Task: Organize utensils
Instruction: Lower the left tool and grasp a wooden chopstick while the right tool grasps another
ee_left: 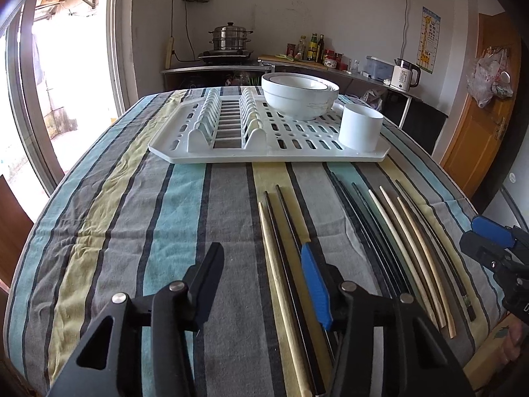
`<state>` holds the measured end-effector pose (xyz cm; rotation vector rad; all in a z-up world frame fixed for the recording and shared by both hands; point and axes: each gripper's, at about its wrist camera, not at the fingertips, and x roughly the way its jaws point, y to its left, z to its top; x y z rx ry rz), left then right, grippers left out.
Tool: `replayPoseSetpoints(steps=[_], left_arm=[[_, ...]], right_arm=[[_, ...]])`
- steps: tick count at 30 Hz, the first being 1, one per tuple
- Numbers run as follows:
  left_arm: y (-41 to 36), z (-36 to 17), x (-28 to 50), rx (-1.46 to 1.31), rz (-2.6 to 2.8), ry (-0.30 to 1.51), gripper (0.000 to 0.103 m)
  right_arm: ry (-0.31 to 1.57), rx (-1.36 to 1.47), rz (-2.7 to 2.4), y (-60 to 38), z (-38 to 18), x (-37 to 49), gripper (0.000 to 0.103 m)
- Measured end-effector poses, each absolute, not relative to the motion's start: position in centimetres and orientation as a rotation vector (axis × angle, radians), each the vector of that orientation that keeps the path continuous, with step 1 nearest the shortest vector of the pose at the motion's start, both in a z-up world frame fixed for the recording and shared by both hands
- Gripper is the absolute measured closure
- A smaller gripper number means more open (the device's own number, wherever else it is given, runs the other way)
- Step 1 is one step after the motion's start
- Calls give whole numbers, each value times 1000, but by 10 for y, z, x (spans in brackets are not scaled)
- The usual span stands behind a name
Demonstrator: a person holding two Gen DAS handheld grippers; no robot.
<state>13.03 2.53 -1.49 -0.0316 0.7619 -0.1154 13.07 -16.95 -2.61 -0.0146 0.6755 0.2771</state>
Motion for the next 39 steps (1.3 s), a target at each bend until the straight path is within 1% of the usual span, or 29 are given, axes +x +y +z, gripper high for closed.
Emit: replayPoseSetpoints(steps=[2,6,8,11,17,34,39], left_arm=[[24,-15,141,-26,-127,771,56],[25,-18,155,-31,-135,794,57],[28,-20,162,-34,-125,809,58],[33,-24,171,-42,-113,833,59],[39,-32,183,-46,-97,883,61],[32,-37,196,-31,-90,924,61],[21,-39,195,31,-77,924,61]], right_arm=[[703,-19,278,-168,-28,144,63],[749,-22,273,-168,-32,171,71],[771,-31,259,-169,-35,185,78],[805,-30,254,-171,-41,201,81],[863,-55,252,-166,-51,224,85],[914,-66,250,-162,-64,241,86],[918,-69,242,-161,-64,243,90]])
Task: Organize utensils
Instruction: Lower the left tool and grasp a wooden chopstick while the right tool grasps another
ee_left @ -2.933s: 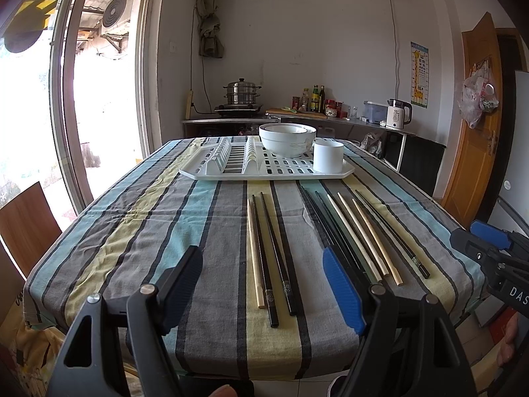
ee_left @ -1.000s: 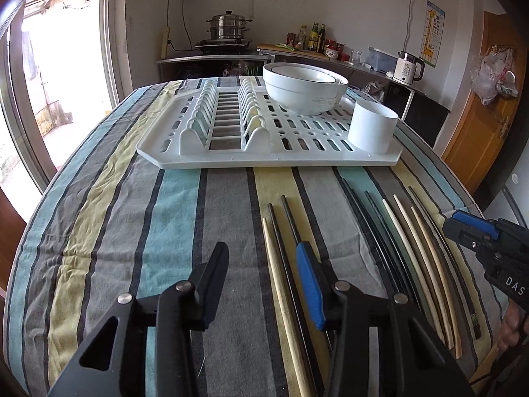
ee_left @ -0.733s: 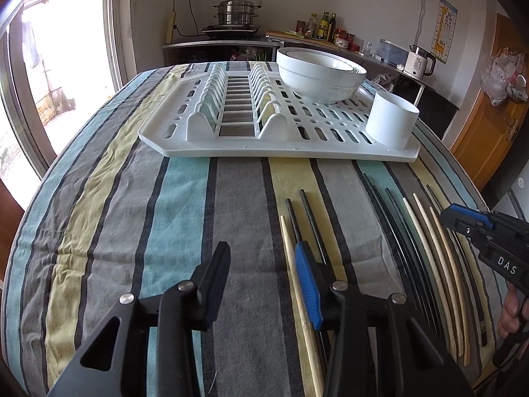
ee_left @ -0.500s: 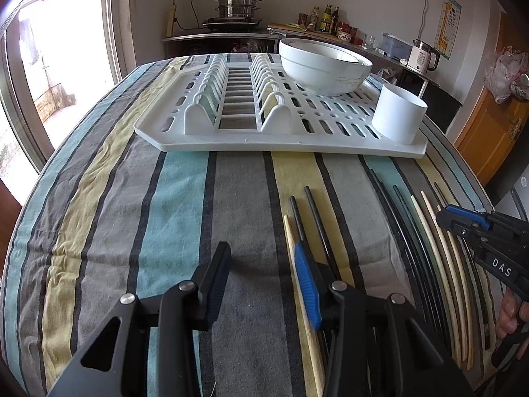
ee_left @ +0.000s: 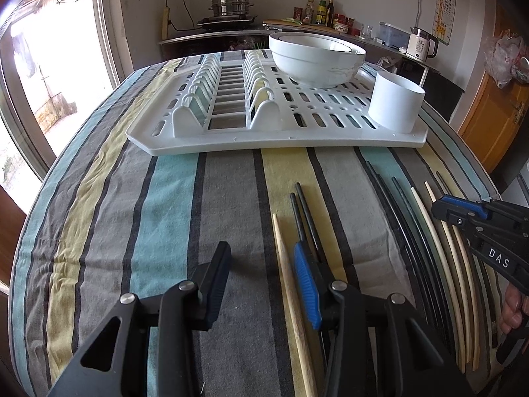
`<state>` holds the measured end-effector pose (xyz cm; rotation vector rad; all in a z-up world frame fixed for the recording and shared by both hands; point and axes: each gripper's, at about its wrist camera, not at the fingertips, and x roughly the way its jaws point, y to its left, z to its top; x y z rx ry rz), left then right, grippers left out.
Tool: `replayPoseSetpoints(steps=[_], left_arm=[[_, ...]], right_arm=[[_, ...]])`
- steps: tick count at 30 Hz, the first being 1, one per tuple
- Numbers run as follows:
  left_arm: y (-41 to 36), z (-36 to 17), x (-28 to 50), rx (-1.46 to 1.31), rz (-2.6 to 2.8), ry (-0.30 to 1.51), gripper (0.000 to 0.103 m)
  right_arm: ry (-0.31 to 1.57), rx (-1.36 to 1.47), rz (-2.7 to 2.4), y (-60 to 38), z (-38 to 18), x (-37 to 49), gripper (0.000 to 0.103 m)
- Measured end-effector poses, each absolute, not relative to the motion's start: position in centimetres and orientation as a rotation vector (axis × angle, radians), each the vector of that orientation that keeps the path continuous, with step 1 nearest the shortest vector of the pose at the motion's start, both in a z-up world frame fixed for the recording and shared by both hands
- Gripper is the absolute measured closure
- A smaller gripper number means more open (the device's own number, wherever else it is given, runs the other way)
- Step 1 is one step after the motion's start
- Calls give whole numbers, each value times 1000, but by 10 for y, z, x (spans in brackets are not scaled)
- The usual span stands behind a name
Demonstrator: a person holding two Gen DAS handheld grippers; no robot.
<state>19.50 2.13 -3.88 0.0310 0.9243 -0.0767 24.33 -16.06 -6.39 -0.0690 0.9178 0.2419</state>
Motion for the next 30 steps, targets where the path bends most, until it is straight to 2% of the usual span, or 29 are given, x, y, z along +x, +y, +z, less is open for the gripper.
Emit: replayPoseSetpoints(steps=[4,11,18,30], left_arm=[[19,-39,195,52,-71,923,65],[9,-37,195,87,-102,920,94],[11,-33,194,84,-125,911,97],[25,15,176,13,-190,812,97]], right_arm=[[925,-77,236,-160,-64,245,94],[932,-63,249,-161,-63,246,96],[908,-10,284,-168,-52,241,96],[803,41,343,-171,-6,218,97]])
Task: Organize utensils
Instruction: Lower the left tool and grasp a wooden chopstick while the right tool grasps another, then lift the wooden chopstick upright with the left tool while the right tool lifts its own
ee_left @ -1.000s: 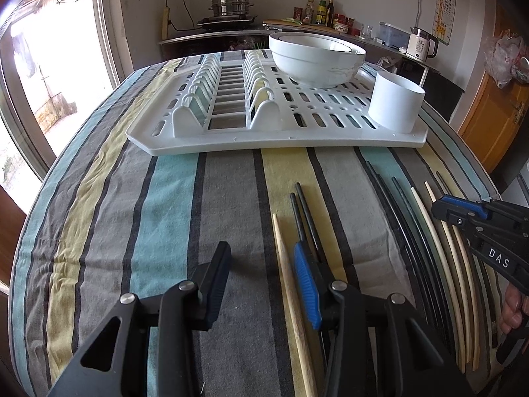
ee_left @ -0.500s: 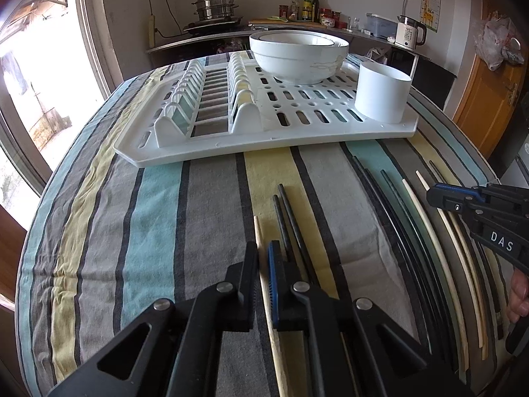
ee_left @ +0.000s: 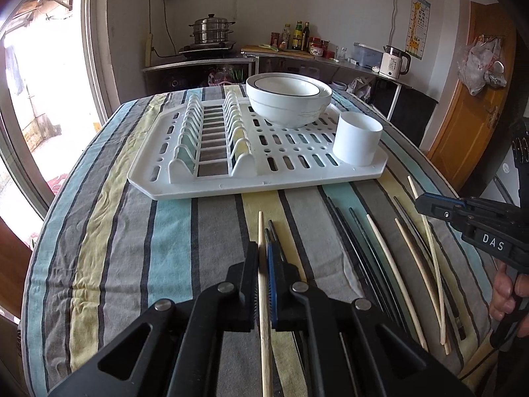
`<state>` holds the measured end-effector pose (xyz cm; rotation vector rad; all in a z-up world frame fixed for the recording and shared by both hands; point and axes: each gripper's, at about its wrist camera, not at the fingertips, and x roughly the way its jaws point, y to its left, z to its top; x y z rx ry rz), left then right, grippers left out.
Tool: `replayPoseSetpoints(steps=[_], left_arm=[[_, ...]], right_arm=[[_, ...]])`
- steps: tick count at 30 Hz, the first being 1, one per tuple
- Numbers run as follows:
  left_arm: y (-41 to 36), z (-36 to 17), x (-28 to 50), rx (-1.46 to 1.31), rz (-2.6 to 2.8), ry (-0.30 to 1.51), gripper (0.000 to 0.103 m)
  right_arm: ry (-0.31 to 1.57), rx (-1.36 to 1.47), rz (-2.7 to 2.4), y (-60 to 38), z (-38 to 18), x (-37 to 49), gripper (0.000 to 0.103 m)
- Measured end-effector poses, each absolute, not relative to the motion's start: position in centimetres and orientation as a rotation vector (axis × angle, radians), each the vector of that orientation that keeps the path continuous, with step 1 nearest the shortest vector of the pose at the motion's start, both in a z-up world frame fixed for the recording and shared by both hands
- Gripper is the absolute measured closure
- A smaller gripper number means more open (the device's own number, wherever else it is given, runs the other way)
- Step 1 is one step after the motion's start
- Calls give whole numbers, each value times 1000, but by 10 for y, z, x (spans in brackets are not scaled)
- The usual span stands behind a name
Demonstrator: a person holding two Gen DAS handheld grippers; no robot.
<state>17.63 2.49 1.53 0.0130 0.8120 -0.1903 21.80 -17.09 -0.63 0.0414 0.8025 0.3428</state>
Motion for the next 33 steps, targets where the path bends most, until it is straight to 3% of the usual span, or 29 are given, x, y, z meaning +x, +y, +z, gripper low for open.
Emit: replayPoseSetpoints(steps=[13,19,23,33], left_arm=[[38,64,157,-10,-197,703,97],[41,55,162,-27,-187,734,97],[45,49,164,-38,-183,747,97],[47,48,166,-36,-187,751,97]], right_arm=[[692,50,375,-176,34,199,98],[829,29,372,-171,1,225,98],[933,0,343,-171,-32,246,88],[1050,-13,306,-169,-58,274,88]])
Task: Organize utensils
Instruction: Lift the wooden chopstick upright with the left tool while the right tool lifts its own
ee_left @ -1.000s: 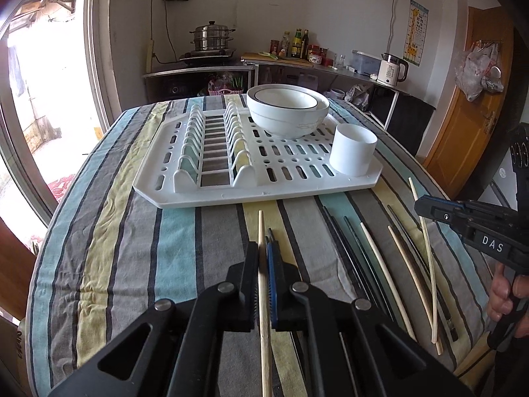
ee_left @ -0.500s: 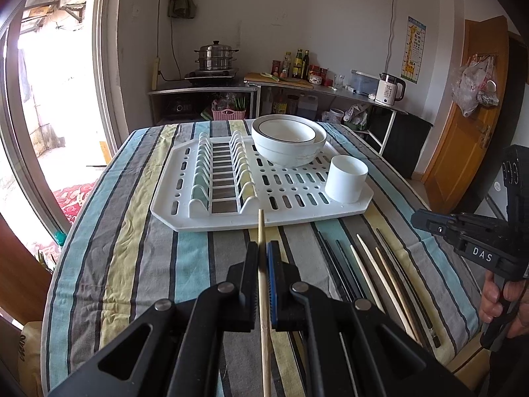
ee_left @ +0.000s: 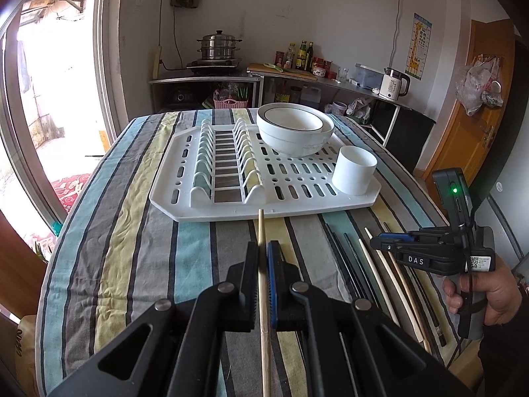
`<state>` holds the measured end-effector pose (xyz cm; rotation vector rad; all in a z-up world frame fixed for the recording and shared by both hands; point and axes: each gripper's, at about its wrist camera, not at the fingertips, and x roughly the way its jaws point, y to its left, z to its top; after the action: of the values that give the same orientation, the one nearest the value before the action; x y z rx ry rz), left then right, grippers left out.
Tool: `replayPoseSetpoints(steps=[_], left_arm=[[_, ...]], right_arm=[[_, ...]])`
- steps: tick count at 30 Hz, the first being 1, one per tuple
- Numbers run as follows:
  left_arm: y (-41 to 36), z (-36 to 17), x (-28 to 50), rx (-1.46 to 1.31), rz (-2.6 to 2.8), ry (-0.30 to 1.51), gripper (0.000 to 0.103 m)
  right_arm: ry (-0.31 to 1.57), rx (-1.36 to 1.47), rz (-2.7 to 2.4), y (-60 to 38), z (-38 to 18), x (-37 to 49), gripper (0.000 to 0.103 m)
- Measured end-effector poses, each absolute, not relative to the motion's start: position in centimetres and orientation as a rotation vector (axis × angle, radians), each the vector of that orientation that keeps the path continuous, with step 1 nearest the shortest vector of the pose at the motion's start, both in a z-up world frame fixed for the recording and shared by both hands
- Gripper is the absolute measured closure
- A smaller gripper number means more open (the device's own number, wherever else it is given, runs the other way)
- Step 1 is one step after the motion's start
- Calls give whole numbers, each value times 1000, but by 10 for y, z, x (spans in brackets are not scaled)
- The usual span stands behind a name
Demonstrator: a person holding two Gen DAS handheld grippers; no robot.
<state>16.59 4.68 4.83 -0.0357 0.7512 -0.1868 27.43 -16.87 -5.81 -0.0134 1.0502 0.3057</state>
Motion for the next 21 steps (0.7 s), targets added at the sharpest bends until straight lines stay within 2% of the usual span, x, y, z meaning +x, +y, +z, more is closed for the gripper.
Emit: replayPoseSetpoints(steps=[4,7,11,21], left_arm=[[48,51,166,-33,-184,748,97],[49,52,167,-33,-179,746,97],[50,55,166,-30,-177,741,97],[46,72,163,-14,-186,707,97]], right_arm=[[1067,-36,293,-162,-56,282,88],[1074,-69,279,-156,-56,284,97],[1065,-59,296,-156,-50,282,97],[880,-2,332,-174,19,252,98]])
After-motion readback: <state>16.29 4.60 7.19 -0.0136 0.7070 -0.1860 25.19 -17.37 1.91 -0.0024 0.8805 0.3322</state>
